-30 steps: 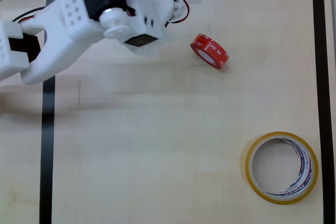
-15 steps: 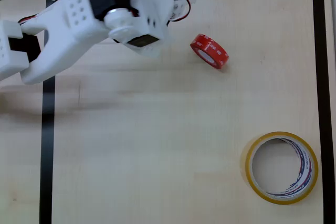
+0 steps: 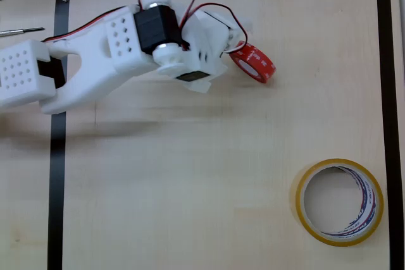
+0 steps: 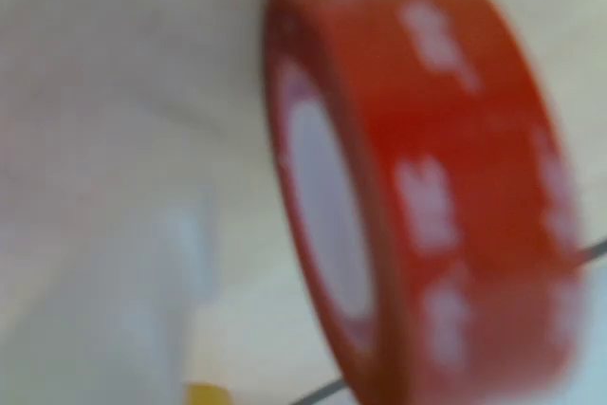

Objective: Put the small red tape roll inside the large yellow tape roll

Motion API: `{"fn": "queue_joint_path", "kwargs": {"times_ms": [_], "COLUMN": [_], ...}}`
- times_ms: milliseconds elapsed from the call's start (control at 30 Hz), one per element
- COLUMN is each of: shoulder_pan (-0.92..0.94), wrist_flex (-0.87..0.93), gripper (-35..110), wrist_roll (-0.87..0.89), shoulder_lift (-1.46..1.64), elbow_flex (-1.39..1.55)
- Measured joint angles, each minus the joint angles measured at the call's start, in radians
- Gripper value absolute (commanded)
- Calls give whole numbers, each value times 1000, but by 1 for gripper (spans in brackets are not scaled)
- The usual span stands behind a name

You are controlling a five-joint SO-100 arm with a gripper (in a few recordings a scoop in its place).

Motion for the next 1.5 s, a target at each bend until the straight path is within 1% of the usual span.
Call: {"fn": "queue_joint_path", "kwargs": {"times_ms": [167,200,267,300,467,800,1033,1133,1367,1500], "shoulder_pan": [0,-2,3,8,26,58,104,114,186,229], "wrist_flex": [-58,-69,-89,-101,-124,-104,-123,-164,-385,-469], "gripper": [23,19,3,0,0,0,0,0,0,0], "wrist_roll": [0,0,0,0,-20,-20,-20,-23,-26,-41], "shoulder_lift": [-23,-26,-31,-31,-32,-32,-29,-28,-28,-28], "elbow_flex": [0,0,0,0,8,0,0,0,0,0]}}
